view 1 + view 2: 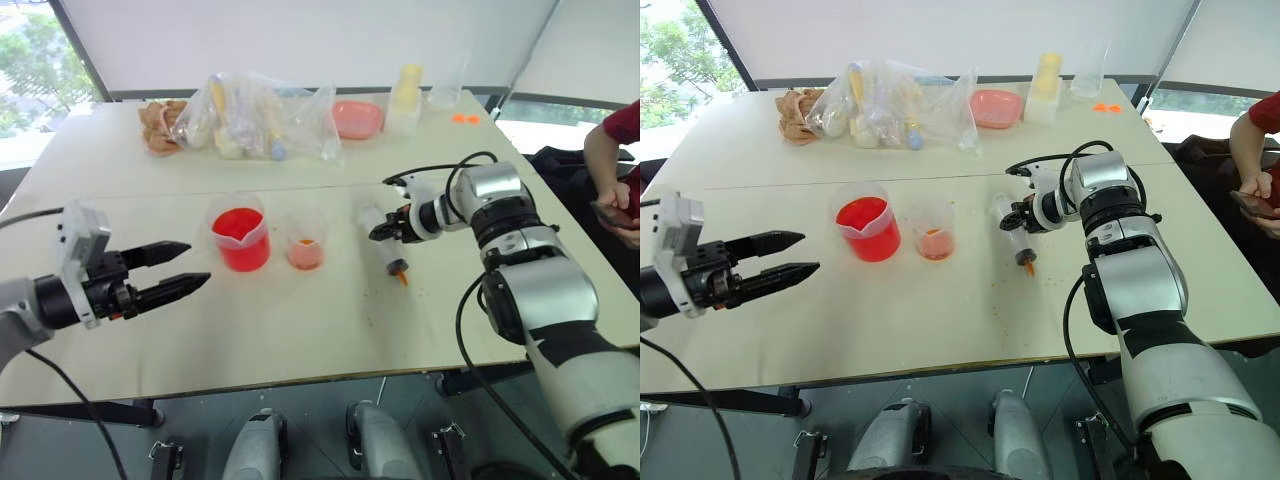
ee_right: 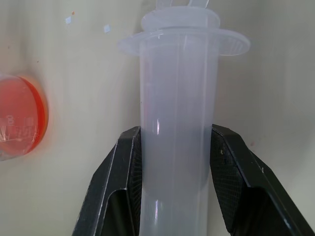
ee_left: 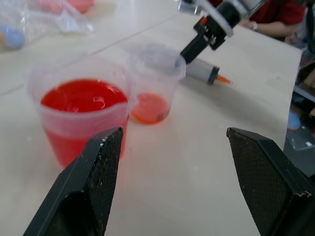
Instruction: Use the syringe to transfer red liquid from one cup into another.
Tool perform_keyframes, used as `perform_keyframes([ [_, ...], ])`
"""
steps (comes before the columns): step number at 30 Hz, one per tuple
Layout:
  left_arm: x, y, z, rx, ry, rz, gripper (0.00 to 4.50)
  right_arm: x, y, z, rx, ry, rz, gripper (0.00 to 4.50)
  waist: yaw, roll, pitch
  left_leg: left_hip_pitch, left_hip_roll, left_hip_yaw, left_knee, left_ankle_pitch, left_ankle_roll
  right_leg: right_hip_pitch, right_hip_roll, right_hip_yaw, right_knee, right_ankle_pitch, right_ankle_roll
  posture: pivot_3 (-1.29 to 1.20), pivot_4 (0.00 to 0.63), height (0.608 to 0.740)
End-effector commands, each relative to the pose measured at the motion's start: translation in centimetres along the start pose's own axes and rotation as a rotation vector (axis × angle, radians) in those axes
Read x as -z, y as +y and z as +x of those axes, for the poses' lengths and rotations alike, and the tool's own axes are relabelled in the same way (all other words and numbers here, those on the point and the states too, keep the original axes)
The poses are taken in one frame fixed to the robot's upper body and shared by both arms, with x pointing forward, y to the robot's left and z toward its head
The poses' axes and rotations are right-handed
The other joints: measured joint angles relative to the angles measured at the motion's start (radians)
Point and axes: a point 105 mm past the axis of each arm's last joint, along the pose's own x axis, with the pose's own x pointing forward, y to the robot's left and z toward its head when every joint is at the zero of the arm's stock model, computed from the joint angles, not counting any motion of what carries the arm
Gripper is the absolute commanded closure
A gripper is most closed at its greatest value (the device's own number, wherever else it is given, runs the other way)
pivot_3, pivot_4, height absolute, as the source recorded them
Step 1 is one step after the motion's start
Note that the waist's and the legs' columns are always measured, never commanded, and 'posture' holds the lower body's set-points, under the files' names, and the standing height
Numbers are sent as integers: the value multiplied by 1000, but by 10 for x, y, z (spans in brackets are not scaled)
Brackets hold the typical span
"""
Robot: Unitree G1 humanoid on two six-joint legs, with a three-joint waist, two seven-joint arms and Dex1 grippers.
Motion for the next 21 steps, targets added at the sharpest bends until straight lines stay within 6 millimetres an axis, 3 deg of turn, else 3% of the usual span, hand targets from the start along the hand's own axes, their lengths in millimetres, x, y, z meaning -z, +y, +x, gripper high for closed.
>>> perform_keyframes([
  [1, 12, -1, -4, -20, 32, -2, 956, 0, -1, 1, -2, -32, -1, 3104, 0, 0, 0, 0, 0, 0, 0, 0, 0, 0, 0, 0, 0, 0, 0, 0, 150, 740],
  [2, 16, 0, -5, -29, 33, -21, 956, -17, 8, -6, -39, -131, -58, 3104, 0, 0, 0, 0, 1, 0, 0, 0, 0, -1, 0, 0, 0, 0, 0, 0, 150, 740],
  [4, 29, 12, -12, -97, 28, -62, 956, -81, 60, -54, -202, -593, -313, 3104, 0, 3, 2, -1, 1, 0, 0, 0, 0, -1, 0, 0, 0, 0, 0, 0, 150, 740],
  [6, 33, 21, -17, -136, 12, -82, 956, -98, 98, -97, -294, -840, -477, 3104, -3, 9, 5, -6, 1, 2, 0, 0, 0, -7, 0, 1, 1, 0, 1, 0, 150, 740],
  [8, 32, 25, -19, -133, 1, -84, 956, -93, 123, -115, -353, -913, -582, 3104, 0, 9, 5, -15, 0, 2, 1, 0, 0, -19, 1, 2, 7, 3, 5, 0, 150, 740],
  [10, 29, 29, -20, -130, 4, -71, 956, -88, 147, -124, -313, -1012, -778, 3104, 3, 7, 4, -15, 1, 0, 0, 0, 0, -20, 3, 0, 8, 3, 5, 0, 150, 740],
  [12, 26, 35, -23, -135, 11, -51, 956, -88, 172, -131, -333, -1135, -833, 3104, 2, 6, 4, -15, 1, -3, -2, 0, 0, -19, 3, -2, 8, 3, 4, 0, 150, 740],
  [16, 19, 47, -31, -152, 15, -16, 956, -93, 211, -131, -518, -1297, -633, 3104, -4, 7, 4, -15, 1, -1, -2, 0, 0, -19, 3, -2, 7, 2, 2, 0, 150, 740],
  [21, 23, 58, -36, -197, 5, -25, 956, -84, 246, -103, -700, -1371, -536, 3104, 0, 7, 4, -15, 2, -2, -2, 0, 0, -18, 1, -2, 7, 2, 2, 0, 150, 740],
])
